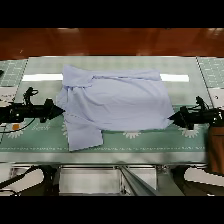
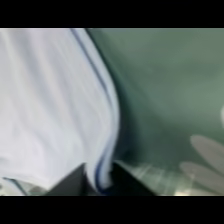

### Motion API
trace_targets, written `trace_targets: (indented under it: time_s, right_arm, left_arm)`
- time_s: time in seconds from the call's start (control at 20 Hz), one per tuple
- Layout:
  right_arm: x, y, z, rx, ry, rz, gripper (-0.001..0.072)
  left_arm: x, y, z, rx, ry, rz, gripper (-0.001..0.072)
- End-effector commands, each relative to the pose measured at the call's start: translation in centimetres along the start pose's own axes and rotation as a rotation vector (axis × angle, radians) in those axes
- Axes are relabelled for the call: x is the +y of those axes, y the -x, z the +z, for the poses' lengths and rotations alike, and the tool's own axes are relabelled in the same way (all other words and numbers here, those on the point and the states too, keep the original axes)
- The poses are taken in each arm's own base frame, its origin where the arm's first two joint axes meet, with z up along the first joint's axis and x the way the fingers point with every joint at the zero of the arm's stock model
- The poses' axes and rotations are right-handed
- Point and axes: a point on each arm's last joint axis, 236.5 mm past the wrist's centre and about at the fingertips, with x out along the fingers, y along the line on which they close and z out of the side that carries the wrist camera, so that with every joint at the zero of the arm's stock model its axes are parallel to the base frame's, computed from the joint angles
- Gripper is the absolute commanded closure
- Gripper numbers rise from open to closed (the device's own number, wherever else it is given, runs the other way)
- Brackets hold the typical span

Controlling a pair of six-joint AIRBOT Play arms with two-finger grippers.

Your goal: Fold the shirts.

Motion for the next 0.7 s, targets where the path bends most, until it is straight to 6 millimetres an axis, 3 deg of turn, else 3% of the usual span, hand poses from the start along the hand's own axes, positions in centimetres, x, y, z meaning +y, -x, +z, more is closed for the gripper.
trace_targets:
  time_s: [0.0, 0.2, 0.25, 0.35, 0.4, 0.5, 0.65]
  right_arm:
    - [2.2, -0.5, -0.1, 0.020, 0.058, 0.017, 0.0688]
    - [4.3, 2.0, 1.2, -0.017, 0.139, 0.022, 0.0689]
    - [5.5, 3.3, 2.0, -0.049, 0.177, 0.025, 0.0689]
    - [9.3, 7.2, 3.8, -0.128, 0.274, 0.044, 0.0689]
    - [12.2, 9.4, 4.7, -0.185, 0.320, 0.071, 0.0689]
    - [19.8, 14.0, 5.4, -0.318, 0.510, 0.104, 0.0689]
    - [31.7, 21.6, 4.5, -0.560, 0.761, 0.151, 0.0689]
  left_arm:
    - [0.0, 0.0, 0.0, 0.000, -0.001, -0.001, 0.0686]
    - [-0.8, 0.5, 0.4, -0.002, -0.020, -0.011, 0.0686]
    - [-1.8, 1.0, 1.1, -0.019, -0.040, -0.026, 0.0686]
    - [-6.1, 3.2, 3.7, -0.109, -0.093, -0.112, 0.0686]
    - [-9.1, 4.8, 5.1, -0.169, -0.135, -0.170, 0.0687]
    - [-15.9, 9.1, 7.4, -0.300, -0.286, -0.244, 0.0687]
    - [-26.4, 16.8, 8.0, -0.500, -0.537, -0.306, 0.0687]
